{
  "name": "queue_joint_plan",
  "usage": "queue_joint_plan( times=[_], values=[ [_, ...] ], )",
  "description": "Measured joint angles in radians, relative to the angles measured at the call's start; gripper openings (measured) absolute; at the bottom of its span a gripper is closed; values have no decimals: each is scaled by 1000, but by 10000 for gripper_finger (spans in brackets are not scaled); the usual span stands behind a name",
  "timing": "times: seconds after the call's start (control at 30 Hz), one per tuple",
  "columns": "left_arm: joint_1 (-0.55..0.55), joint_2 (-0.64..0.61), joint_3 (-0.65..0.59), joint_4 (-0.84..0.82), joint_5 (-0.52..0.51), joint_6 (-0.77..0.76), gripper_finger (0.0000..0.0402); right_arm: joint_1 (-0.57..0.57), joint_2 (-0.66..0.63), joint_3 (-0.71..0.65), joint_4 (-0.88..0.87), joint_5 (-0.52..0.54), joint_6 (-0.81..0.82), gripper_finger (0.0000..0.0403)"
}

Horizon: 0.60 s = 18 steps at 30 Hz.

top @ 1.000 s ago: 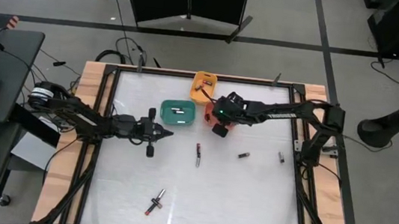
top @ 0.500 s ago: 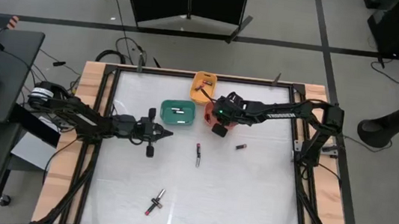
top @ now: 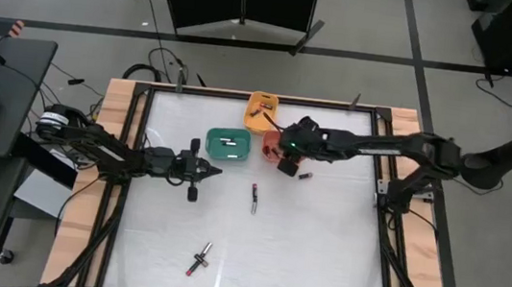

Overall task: Sort batteries
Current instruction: Put the silver battery into the green bin

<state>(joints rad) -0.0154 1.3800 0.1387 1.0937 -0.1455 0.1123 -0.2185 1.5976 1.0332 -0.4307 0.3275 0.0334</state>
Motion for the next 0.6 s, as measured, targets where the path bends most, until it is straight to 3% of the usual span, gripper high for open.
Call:
queue_joint_plan(
  times=[0.23, 0.43, 0.6],
  values=[
    [0, 0, 0, -27, 4, -33, 10, 152, -155, -20, -71, 6, 58, 101],
    [-2, 0, 0, -50, 133, -94, 10, 290, -151, -77, -46, 19, 120, 15],
    [-57, 0, 45, -247, 165, -204, 10, 354, -103, -91, -36, 61, 194, 24]
  ],
)
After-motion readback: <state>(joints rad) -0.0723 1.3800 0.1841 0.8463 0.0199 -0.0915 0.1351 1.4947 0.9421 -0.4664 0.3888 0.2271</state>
